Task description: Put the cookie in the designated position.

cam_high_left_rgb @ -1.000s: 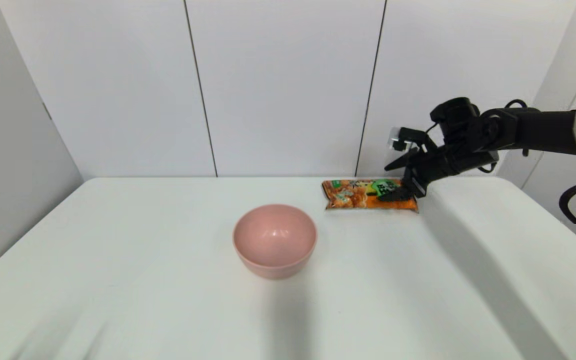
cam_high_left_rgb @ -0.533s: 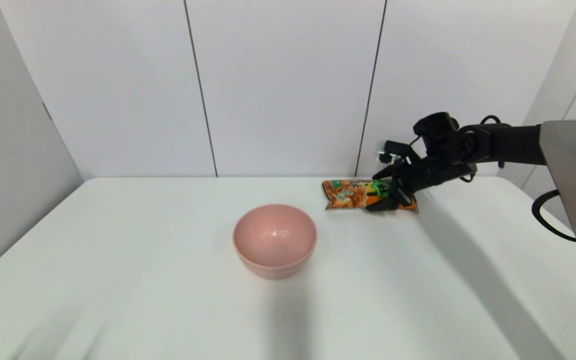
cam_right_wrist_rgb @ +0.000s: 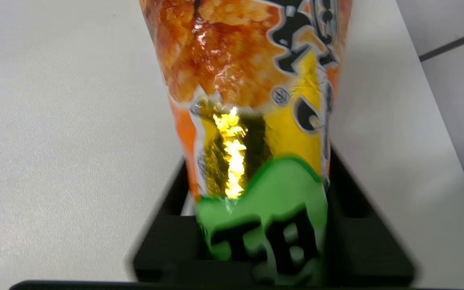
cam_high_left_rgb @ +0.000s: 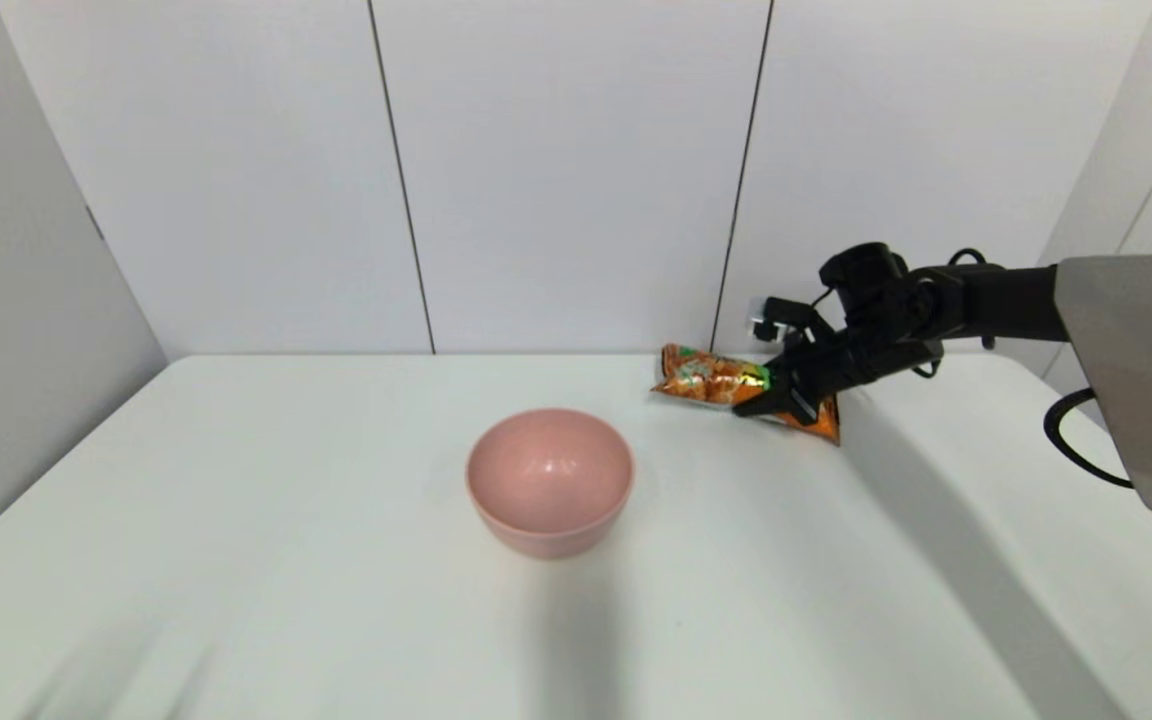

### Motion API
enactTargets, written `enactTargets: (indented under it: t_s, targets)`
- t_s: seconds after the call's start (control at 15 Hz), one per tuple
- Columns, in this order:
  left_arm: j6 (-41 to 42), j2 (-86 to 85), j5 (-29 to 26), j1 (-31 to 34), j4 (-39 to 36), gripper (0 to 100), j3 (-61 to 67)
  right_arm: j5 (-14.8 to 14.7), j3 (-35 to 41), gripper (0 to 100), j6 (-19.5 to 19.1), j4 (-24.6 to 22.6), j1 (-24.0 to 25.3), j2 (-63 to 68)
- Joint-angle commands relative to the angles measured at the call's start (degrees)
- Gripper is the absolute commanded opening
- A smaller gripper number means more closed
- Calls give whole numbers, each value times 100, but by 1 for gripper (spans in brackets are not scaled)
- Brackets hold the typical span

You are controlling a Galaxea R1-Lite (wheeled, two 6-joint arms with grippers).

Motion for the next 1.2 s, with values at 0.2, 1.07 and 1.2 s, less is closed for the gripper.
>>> enactTargets:
  t_s: [0.2,1.07,1.2]
  targets:
    - [2,-1,0,1,0,100,1,16,8,0,-72,54,-2,96]
    - [2,-1,0,1,0,100,1,51,52,0,1853,63,-160,-1064]
    - [2,-1,0,1,0,100,1,78,69,0,2415,81,-160,-1503]
